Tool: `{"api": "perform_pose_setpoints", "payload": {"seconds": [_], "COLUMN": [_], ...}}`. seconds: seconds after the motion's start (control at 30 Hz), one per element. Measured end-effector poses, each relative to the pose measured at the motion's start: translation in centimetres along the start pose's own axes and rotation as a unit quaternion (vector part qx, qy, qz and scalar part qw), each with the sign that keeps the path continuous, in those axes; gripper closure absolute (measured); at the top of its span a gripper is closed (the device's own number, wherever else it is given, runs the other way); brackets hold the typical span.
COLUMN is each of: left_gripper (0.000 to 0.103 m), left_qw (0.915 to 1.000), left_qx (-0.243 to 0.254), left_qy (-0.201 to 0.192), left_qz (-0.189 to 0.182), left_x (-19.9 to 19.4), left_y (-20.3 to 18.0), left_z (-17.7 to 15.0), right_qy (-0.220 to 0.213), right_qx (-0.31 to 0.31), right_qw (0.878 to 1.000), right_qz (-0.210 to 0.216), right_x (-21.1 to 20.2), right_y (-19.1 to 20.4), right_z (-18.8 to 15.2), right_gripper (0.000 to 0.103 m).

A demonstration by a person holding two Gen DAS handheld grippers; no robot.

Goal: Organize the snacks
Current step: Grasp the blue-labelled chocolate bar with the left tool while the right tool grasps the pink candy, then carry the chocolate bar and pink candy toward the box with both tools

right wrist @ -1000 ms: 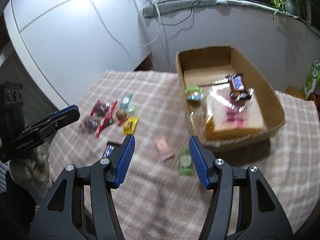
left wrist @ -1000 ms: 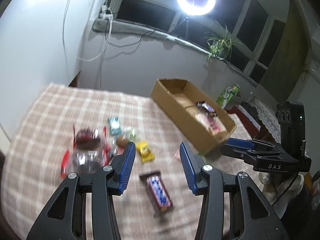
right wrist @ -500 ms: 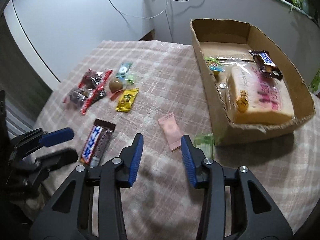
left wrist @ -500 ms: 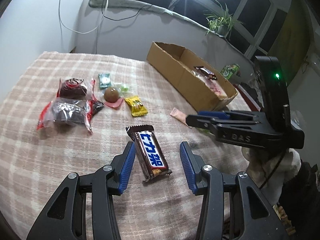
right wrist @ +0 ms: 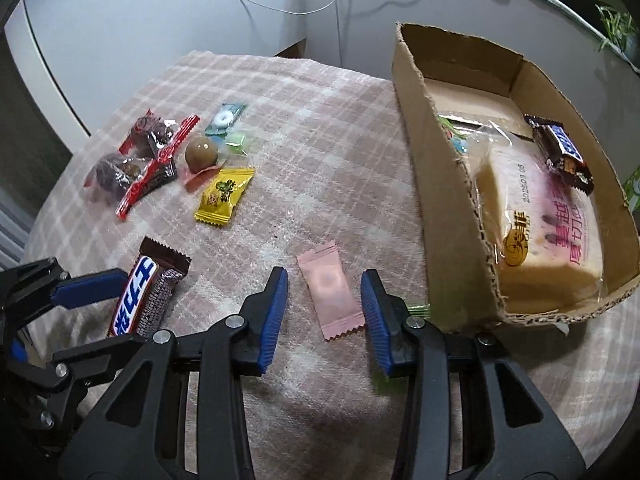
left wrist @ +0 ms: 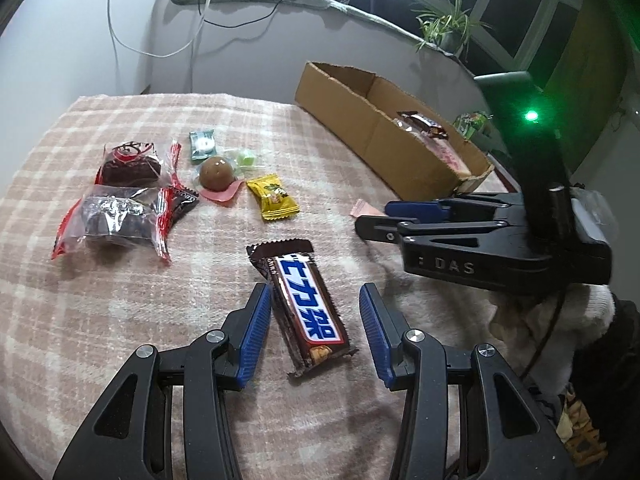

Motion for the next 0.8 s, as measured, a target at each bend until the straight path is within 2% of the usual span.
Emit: {"api": "perform_pose_setpoints", "payload": {"seconds": [0.23, 0.3, 0.43, 0.8], "left_gripper": [0.060, 0.068, 0.074, 0.075], "left_qw": [0.9999, 0.9998, 0.9996, 0.9998], "left_qx": [0.007, 0.009, 0.017, 0.008], "left_qy": [0.001, -0.004, -0.009, -0.013], "left_qz": [0.009, 0.017, 0.020, 0.012], "left_x": [0.8, 0.9, 0.8, 0.1], "left_y": [0.1, 0.2, 0.2, 0.2], "left_z": [-0.1, 0.1, 0.0, 0.1], "right_qy": [0.011, 0.013, 0.013, 0.001], "right_qx": [-0.017, -0.024, -0.030, -0.004], "right_qw": [1.000, 1.000, 0.999, 1.000], "right_qz": [-0.006, -0.008, -0.016, -0.005], "right_x": [0.0, -0.2, -0.3, -1.6], "right_y": [0.3, 0.3, 0.5, 0.3], "right_z": [0.0, -0.1, -0.1, -0.6], "right_gripper": [0.081, 0.081, 0.082, 0.083]}}
Point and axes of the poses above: each gripper's, at about its wrist camera, not at the fingertips, and x roughly the way its jaws point, y to its left, z to its top, the point moved 6 cm from there along x, roughly the way its jaws point, and after that the axes turned 10 degrees about -x, right-handed, at the moved point
